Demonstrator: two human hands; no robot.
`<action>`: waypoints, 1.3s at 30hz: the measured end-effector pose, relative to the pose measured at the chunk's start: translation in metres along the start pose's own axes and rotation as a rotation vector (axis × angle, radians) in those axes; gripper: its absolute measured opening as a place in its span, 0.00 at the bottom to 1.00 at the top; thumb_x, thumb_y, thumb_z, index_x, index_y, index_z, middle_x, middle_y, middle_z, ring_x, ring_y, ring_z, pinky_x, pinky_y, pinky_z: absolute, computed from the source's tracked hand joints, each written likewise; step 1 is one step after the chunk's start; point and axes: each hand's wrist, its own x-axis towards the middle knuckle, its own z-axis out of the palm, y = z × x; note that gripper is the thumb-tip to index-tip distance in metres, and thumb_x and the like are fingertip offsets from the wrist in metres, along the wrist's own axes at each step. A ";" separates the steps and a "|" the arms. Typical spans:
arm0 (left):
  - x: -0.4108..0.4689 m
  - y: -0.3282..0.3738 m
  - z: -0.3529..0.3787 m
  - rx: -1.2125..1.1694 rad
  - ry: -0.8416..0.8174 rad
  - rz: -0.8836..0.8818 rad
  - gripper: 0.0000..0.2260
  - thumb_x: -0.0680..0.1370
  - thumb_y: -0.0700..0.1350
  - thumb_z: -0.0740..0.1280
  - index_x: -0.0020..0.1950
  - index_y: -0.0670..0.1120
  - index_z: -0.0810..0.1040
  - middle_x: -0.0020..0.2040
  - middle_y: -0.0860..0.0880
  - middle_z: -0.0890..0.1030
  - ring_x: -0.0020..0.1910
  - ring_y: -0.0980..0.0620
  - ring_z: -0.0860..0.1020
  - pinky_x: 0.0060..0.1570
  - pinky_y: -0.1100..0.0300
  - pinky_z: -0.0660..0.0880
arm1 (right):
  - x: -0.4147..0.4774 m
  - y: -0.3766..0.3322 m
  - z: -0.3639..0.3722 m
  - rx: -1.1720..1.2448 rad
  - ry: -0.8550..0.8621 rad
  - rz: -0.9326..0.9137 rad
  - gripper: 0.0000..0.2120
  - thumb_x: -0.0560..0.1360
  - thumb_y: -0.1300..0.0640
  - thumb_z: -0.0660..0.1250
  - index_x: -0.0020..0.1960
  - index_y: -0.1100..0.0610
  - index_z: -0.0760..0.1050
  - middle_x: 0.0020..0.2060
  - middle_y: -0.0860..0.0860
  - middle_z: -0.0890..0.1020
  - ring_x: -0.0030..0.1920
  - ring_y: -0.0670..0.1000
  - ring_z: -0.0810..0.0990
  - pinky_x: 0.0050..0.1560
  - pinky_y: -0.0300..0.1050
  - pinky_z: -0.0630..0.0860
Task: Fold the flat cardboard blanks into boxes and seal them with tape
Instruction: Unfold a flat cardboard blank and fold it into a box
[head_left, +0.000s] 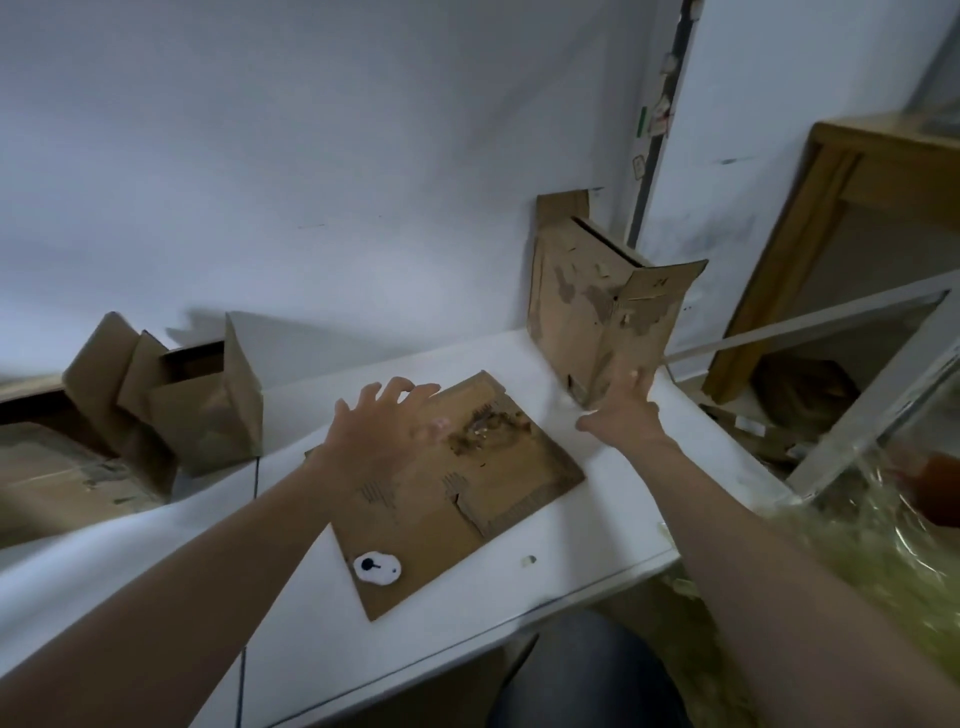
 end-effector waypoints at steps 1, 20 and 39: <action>-0.009 -0.007 -0.002 0.001 -0.009 -0.011 0.39 0.72 0.73 0.36 0.78 0.61 0.62 0.75 0.54 0.68 0.73 0.42 0.68 0.64 0.36 0.71 | -0.008 -0.006 0.002 0.016 -0.008 -0.059 0.55 0.71 0.58 0.76 0.81 0.45 0.37 0.81 0.53 0.45 0.75 0.68 0.60 0.67 0.58 0.71; -0.224 -0.119 0.004 -0.027 -0.161 -0.133 0.32 0.77 0.73 0.53 0.78 0.62 0.57 0.79 0.53 0.60 0.77 0.43 0.62 0.70 0.38 0.65 | -0.203 -0.133 0.125 -0.342 -0.401 -0.522 0.19 0.76 0.51 0.73 0.66 0.47 0.77 0.66 0.46 0.77 0.62 0.51 0.77 0.60 0.47 0.75; -0.142 -0.064 0.036 -0.092 -0.167 -0.073 0.30 0.77 0.60 0.67 0.77 0.57 0.63 0.76 0.49 0.66 0.71 0.42 0.70 0.63 0.42 0.74 | -0.159 -0.103 0.146 -0.298 -0.361 -0.810 0.10 0.72 0.42 0.76 0.47 0.46 0.84 0.42 0.40 0.81 0.44 0.42 0.76 0.37 0.37 0.69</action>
